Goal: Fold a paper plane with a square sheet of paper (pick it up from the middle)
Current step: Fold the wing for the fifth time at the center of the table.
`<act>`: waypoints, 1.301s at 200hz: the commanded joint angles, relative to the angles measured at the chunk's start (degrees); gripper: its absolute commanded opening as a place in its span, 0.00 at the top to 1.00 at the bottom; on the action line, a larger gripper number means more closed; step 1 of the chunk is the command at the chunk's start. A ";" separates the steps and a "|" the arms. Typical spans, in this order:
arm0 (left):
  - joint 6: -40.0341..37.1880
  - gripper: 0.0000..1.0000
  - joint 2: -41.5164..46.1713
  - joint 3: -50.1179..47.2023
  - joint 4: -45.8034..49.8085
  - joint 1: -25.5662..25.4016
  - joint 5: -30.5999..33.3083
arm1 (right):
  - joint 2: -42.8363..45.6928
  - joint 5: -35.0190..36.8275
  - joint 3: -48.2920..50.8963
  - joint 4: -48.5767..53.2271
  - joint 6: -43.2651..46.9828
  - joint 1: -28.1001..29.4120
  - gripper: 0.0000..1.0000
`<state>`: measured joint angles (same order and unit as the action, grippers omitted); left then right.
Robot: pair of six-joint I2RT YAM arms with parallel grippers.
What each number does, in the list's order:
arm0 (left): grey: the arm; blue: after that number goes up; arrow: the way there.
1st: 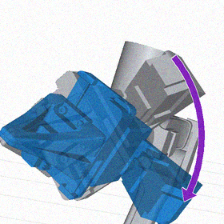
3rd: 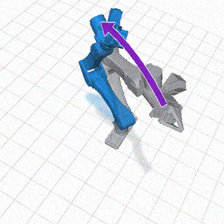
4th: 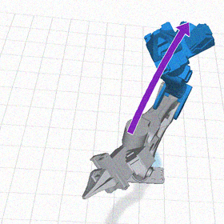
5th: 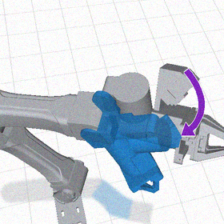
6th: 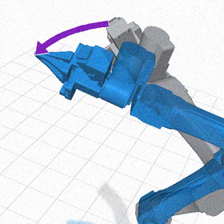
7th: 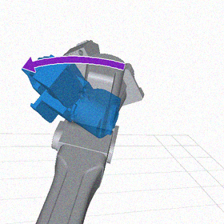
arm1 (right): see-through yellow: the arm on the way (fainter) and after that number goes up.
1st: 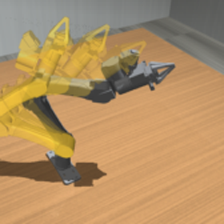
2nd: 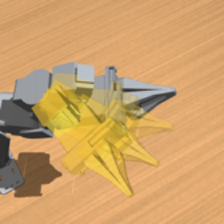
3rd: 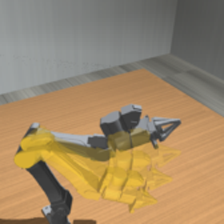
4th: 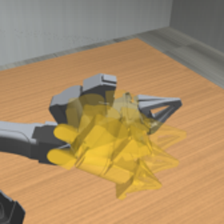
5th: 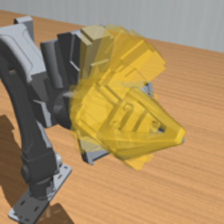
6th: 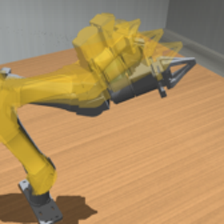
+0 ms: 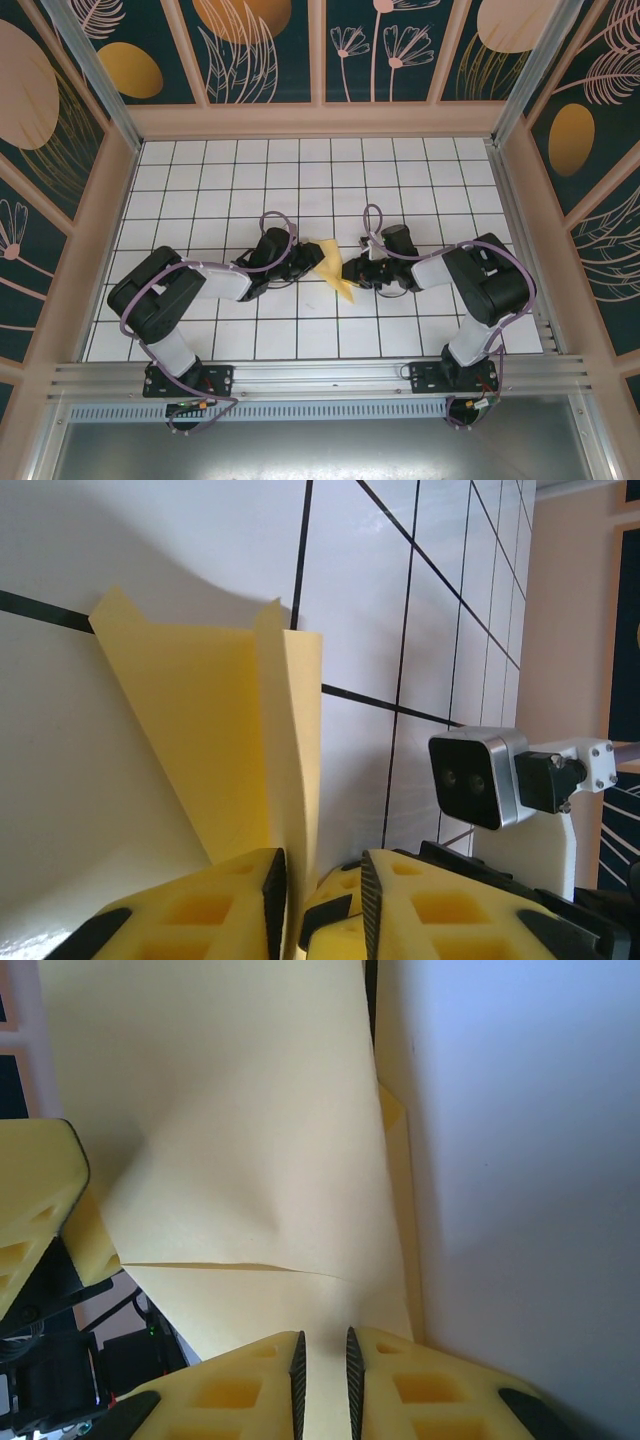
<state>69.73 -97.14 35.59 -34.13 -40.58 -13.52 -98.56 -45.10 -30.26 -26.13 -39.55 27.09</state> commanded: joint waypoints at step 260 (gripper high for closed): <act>3.75 0.94 1.52 2.29 0.99 0.56 -0.28 | 16.92 68.81 7.05 -2.74 46.47 33.63 0.60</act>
<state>72.77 -95.94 36.56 -33.61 -40.49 -13.10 -78.98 18.68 -21.02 -25.08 1.39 60.01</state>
